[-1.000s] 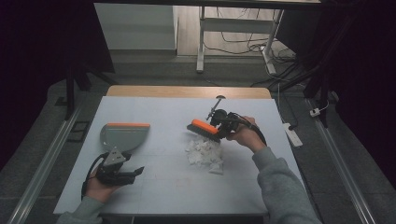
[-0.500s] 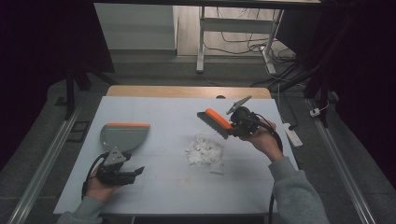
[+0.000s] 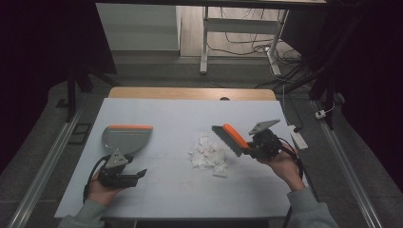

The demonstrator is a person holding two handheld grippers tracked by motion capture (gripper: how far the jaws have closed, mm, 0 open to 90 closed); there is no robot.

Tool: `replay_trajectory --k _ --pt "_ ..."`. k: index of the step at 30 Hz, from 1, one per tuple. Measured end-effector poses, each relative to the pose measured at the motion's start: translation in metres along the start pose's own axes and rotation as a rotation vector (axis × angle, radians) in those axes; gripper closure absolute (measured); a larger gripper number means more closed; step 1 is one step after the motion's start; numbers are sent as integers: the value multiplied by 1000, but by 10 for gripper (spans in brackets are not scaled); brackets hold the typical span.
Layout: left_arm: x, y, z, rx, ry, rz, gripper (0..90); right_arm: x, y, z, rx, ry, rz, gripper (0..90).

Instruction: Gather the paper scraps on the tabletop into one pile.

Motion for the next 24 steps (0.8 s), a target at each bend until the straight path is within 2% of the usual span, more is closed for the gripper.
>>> replay_trajectory --k 4,14,24 --pt "-1 1 -1 -3 1 -1 283 8 -21 1 -43 -5 -28 711" --pt "-2 5 -2 -5 4 -6 283 23 -67 6 -101 -32 -95 711" --pt "-1 8 -3 -8 6 -15 283 25 -84 9 -117 -39 -123 711"
Point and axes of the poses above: each handheld gripper's, and its own axes: x roughly backward along the jaws, y roughly out of its top, z roughly to its left, the point moved 2 cm from there along -x, roughly forward along the jaws, and after that the axes turned 2 degrees about x, right-handed, at the moved point
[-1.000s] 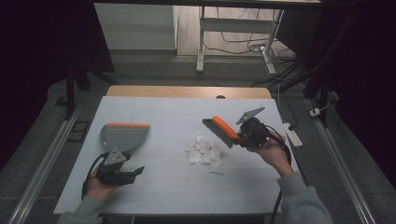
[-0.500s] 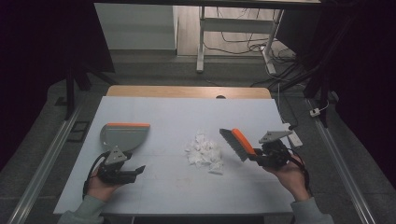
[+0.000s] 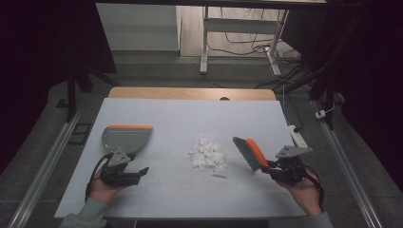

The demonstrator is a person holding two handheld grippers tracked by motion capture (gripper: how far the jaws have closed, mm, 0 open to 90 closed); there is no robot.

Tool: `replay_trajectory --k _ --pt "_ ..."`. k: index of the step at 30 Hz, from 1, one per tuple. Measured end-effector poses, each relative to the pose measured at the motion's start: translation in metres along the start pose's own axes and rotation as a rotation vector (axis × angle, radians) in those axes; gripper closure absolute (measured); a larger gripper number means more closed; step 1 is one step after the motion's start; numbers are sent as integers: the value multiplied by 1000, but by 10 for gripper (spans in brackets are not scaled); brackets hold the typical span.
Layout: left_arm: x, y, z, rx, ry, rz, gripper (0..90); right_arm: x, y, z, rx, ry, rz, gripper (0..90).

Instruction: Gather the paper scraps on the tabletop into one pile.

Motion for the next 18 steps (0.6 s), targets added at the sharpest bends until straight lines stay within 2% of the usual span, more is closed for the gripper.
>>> replay_trajectory --k 18 --pt "1 -1 1 5 4 -3 283 1 1 1 3 -3 -21 710"
Point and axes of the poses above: each handheld gripper's, and its own axes: x roughly backward along the jaws, y roughly out of its top, z roughly to its left, the point moved 2 cm from there along -x, roughly forward along the jaws, and after that the axes turned 2 degrees about x, right-handed, at the moved point
